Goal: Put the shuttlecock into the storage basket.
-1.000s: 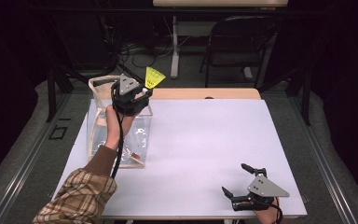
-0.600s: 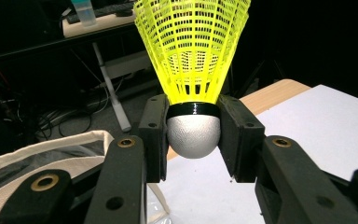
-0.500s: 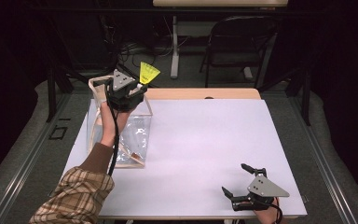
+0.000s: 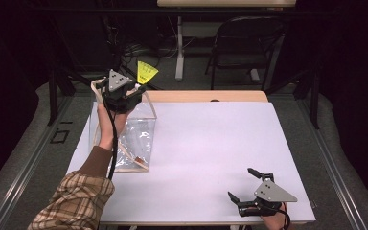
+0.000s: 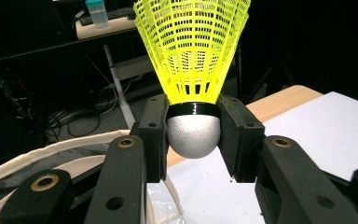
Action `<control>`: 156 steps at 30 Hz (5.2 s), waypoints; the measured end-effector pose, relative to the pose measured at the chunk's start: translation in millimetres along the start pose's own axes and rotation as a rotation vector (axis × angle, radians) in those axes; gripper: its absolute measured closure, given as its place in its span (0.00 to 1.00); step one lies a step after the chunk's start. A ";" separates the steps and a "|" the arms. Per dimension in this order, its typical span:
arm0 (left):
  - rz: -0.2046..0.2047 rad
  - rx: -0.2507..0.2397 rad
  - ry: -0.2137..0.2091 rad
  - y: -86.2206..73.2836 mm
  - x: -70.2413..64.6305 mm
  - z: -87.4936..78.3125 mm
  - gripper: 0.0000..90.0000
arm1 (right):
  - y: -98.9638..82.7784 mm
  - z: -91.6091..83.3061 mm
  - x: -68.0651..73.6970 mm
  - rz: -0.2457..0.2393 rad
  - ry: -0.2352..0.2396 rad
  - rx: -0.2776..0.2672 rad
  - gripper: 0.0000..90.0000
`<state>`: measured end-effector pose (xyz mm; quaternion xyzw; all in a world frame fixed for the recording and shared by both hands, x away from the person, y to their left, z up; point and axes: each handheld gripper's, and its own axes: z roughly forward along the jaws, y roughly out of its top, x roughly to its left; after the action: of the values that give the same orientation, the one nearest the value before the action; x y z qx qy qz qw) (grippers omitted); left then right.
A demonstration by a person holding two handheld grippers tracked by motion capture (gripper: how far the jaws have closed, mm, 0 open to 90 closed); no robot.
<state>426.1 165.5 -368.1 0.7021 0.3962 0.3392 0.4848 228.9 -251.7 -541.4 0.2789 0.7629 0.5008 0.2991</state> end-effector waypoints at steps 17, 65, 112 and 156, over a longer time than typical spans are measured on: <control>-0.024 0.006 0.041 -4.1 18.1 -6.4 0.72 | 0.1 -1.1 -1.2 0.012 -0.012 -0.015 0.01; -0.110 0.056 0.107 -35.6 51.1 -5.2 0.72 | 0.2 0.1 0.0 0.001 0.002 -0.001 0.01; -0.150 0.154 0.063 -57.0 63.4 3.7 0.72 | -1.4 1.8 0.4 0.003 0.010 0.010 0.01; -0.148 0.224 0.045 -60.2 68.9 5.5 0.71 | -1.9 2.6 1.2 -0.001 0.011 0.015 0.01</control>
<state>448.6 237.2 -420.6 0.7127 0.4934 0.2718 0.4181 229.7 -250.0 -544.1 0.2780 0.7684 0.4962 0.2933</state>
